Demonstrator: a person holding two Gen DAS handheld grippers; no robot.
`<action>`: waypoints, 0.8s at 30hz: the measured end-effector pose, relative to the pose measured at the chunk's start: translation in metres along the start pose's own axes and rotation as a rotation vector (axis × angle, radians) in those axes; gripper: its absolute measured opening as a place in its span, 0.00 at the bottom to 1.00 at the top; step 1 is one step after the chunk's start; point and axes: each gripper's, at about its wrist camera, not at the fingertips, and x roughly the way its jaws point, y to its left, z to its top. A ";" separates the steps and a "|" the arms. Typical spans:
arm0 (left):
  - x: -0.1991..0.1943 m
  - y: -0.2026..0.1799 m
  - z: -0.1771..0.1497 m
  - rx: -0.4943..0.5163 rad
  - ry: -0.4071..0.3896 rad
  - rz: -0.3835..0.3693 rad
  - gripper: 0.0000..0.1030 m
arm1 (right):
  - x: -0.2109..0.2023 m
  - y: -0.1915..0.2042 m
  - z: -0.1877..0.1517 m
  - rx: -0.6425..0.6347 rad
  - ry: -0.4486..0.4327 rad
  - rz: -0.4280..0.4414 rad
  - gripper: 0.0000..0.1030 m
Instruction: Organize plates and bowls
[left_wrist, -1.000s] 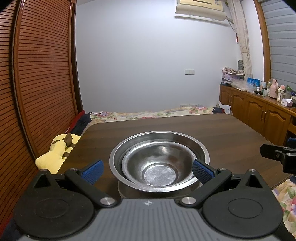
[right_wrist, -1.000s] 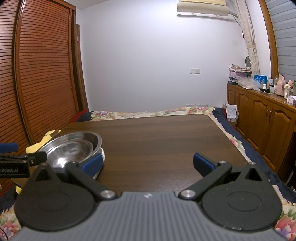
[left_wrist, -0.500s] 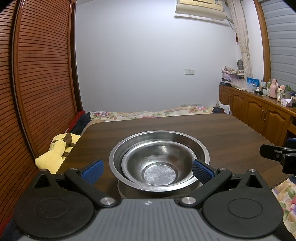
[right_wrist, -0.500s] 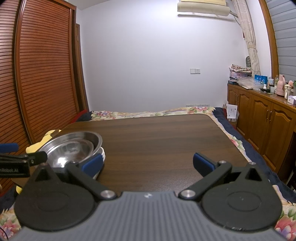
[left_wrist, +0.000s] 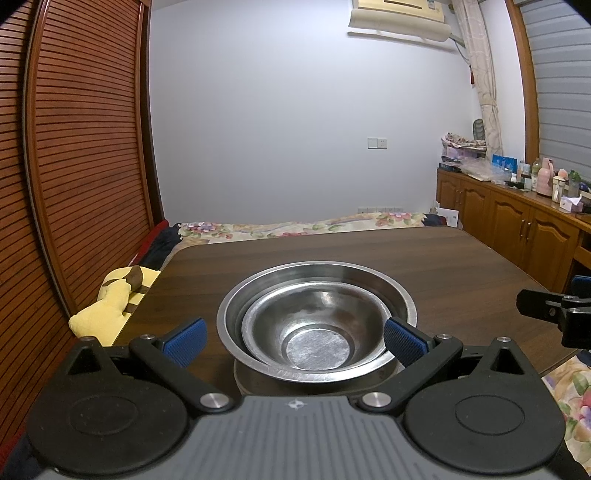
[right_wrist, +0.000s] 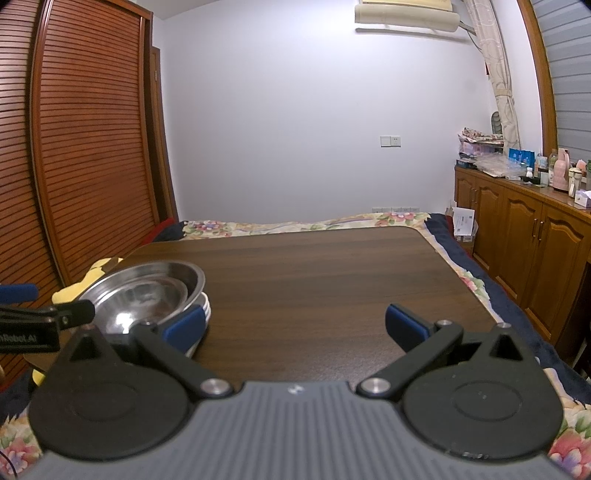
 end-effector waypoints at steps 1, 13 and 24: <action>0.000 0.000 0.000 0.000 0.001 0.000 1.00 | 0.000 0.000 0.000 0.000 0.000 0.000 1.00; -0.001 -0.001 0.002 0.001 0.001 -0.002 1.00 | -0.001 -0.002 0.000 0.000 -0.003 0.001 1.00; 0.001 -0.001 0.003 0.001 0.003 -0.004 1.00 | -0.001 -0.003 -0.001 0.003 -0.001 0.002 1.00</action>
